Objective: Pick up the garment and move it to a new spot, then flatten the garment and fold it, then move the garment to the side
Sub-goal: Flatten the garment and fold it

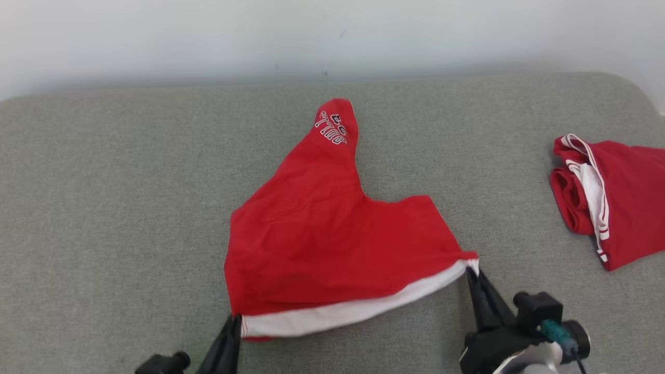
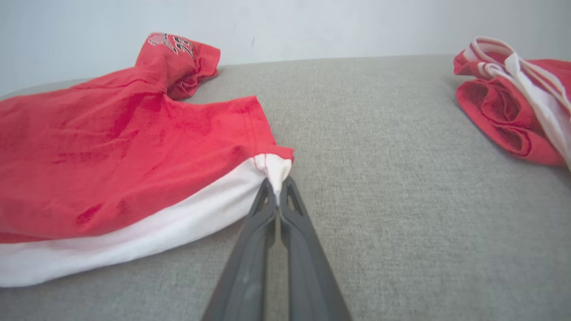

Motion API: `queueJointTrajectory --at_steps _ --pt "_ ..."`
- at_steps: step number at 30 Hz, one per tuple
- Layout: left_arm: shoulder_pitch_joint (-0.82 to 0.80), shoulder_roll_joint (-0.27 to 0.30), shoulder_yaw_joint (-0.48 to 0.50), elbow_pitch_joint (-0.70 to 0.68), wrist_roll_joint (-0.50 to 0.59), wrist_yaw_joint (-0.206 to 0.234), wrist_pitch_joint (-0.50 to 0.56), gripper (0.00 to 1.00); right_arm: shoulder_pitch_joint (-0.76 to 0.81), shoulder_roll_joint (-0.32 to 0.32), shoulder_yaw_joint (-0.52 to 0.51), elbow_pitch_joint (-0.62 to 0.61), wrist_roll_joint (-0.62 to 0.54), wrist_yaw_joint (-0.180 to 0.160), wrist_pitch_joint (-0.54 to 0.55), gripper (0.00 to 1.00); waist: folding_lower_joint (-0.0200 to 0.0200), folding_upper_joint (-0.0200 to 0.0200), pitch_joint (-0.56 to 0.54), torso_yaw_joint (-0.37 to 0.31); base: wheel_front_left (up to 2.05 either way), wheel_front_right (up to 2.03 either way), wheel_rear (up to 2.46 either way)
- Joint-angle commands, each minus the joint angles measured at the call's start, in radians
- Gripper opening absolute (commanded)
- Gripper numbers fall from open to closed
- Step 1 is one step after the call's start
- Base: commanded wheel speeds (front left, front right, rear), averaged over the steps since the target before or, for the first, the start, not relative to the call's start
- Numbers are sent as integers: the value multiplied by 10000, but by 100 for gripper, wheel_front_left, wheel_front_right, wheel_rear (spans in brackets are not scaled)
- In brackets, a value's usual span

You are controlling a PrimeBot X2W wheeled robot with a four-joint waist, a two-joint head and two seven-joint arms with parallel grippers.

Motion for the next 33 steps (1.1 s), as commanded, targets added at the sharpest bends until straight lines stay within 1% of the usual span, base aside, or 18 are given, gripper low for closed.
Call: queueJointTrajectory --at_steps 1,4,6,7,9,13,17,19,20,21,23,26,29,30,33 --pt "-225 166 111 -446 28 7 -33 0 -168 14 -29 -438 268 -32 -1 0 1 -1 -225 -24 0 0 0" --pt "-496 480 328 -1205 134 8 -33 0 -446 23 -101 -1221 573 -32 1 0 1 -1 -538 -37 0 0 0" --pt "-869 810 533 -1752 151 8 -31 0 -738 27 -122 -1750 797 -32 2 0 1 -1 -775 -47 0 0 0" --pt "-869 810 533 -1752 151 8 -31 0 -738 27 -122 -1750 797 -32 2 0 1 -1 -775 -47 0 0 0" --pt "-1272 1272 411 -2208 87 8 -31 0 -1147 -100 -89 -2247 997 -32 1 0 1 -1 -1047 -52 0 0 0" --pt "-2619 2749 -10 -2789 -236 14 -31 0 -2172 -457 -37 -3160 1504 -32 -2 0 1 -1 -1468 -12 0 0 0" --pt "-4252 4242 -323 -2948 -384 19 47 0 -3433 -1043 145 -3760 1838 -36 -1 0 1 -1 -1649 38 0 0 0" --pt "-5098 4737 -497 -2941 -684 19 198 0 -4082 -1376 355 -3803 1857 -39 1 0 1 -1 -1658 49 0 0 0" --pt "-5480 5042 -636 -2892 -660 19 339 0 -4403 -1509 415 -3751 1941 -40 1 0 1 -1 -1635 64 0 0 0" --pt "-5870 5233 -784 -2835 -716 20 469 0 -4739 -1687 495 -3665 1918 -40 16 0 1 -1 -1596 92 0 0 0" --pt "-6522 5527 -1061 -2677 -884 20 715 0 -5355 -1920 713 -3512 1881 -40 72 0 1 -1 -1459 126 0 0 0" --pt "-7370 5754 -1434 -2469 -1066 19 922 0 -6154 -2179 999 -3263 1835 -40 158 0 1 -1 -1058 185 0 0 0" --pt "-8047 5837 -1899 -2136 -1051 19 962 0 -6816 -2362 1184 -2877 1709 -40 233 0 1 -1 -584 256 0 0 0" --pt "-8245 5727 -1955 -1986 -1253 19 960 0 -7034 -2364 1225 -2788 1701 -40 260 0 1 -1 -381 281 0 0 0" --pt "-8904 5595 -2347 -1491 -1322 19 930 0 -7681 -2386 1364 -2428 1561 -40 280 0 1 -1 204 322 0 0 0"
